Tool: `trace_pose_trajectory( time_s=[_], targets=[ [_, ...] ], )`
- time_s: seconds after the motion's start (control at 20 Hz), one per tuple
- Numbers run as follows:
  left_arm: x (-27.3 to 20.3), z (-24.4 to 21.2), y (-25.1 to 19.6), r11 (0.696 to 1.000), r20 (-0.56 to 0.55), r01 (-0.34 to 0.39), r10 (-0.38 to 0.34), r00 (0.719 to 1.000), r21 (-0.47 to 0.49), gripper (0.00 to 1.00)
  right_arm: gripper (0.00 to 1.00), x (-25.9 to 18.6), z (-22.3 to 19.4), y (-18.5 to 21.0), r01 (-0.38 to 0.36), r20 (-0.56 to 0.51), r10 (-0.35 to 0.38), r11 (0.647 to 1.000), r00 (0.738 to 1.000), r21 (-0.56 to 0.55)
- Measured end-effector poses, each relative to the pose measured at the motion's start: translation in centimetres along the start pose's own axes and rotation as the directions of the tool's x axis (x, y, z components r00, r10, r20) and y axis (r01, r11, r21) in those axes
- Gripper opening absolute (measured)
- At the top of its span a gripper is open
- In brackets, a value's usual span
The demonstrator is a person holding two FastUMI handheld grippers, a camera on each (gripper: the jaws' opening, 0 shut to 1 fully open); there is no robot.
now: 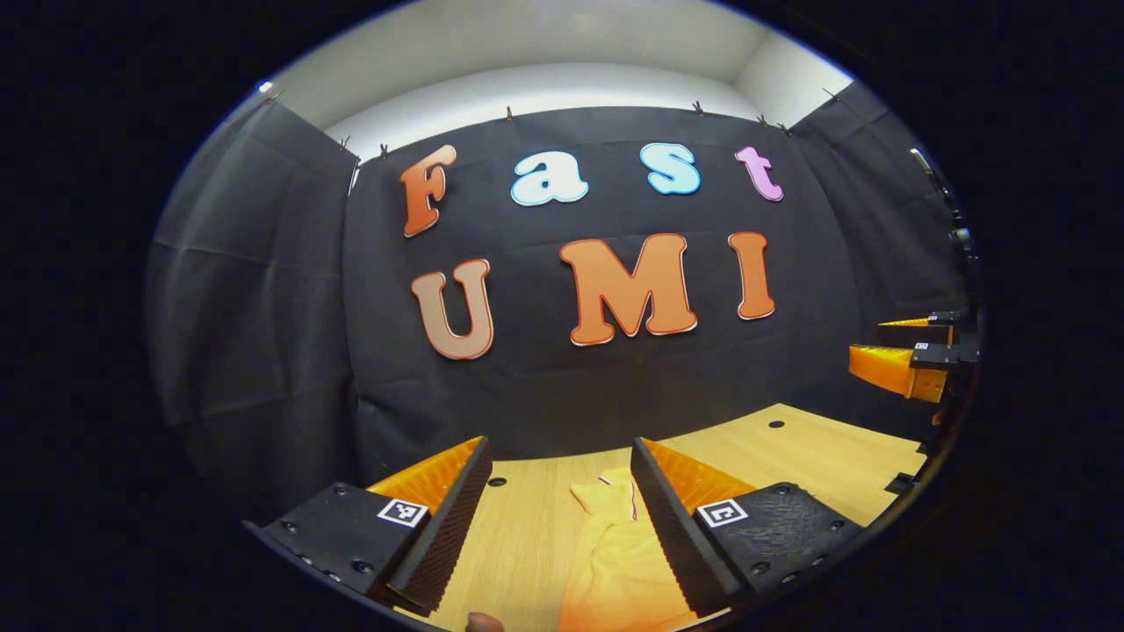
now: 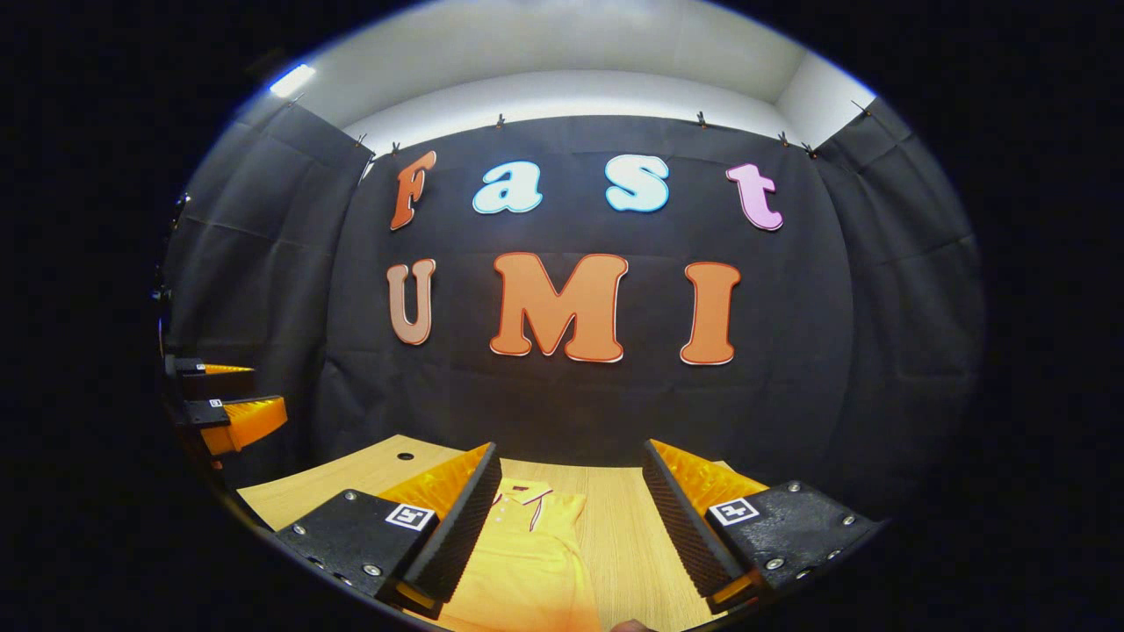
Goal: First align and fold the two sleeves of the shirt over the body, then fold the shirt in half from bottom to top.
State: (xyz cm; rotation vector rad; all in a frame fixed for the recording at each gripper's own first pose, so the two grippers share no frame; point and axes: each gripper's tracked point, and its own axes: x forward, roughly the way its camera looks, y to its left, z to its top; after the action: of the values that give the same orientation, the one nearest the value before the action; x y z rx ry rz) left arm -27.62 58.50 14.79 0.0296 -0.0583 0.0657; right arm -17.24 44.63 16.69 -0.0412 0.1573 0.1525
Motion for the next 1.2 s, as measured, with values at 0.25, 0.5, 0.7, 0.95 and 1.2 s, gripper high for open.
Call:
trace_pose_trajectory(
  time_s=[0.25, 0.5, 0.7, 0.95, 1.2],
  targets=[
    [-1.1, -5.7, -0.9, 0.999, -0.164, 0.041, -0.045, 0.985, -0.031, 0.96, 0.98, -1.2, -4.9, -0.8, 0.003, -0.14, 0.0, 1.0, 0.99, 0.025],
    [-1.1, -10.2, -0.2, 0.999, -0.321, 0.025, -0.037, 0.946, -0.04, 0.96, 0.98, -2.1, -9.1, -1.1, -0.008, -0.282, 0.023, 0.999, 0.959, 0.052],
    [-0.9, -15.8, -1.0, 0.997, -0.48, 0.053, -0.073, 0.874, -0.054, 0.96, 0.98, -3.0, -14.1, -2.0, 0.001, -0.426, 0.044, 0.995, 0.904, 0.104],
    [-1.3, -21.8, -1.3, 0.995, -0.66, 0.041, -0.089, 0.746, -0.087, 0.96, 0.98, -4.0, -19.9, -3.4, 0.036, -0.575, 0.025, 0.995, 0.818, 0.094],
    [-2.3, -27.6, -2.0, 0.99, -0.776, 0.018, -0.12, 0.62, -0.138, 0.96, 0.99, -6.3, -26.0, -3.2, 0.028, -0.735, 0.041, 0.996, 0.677, 0.081]
  ],
)
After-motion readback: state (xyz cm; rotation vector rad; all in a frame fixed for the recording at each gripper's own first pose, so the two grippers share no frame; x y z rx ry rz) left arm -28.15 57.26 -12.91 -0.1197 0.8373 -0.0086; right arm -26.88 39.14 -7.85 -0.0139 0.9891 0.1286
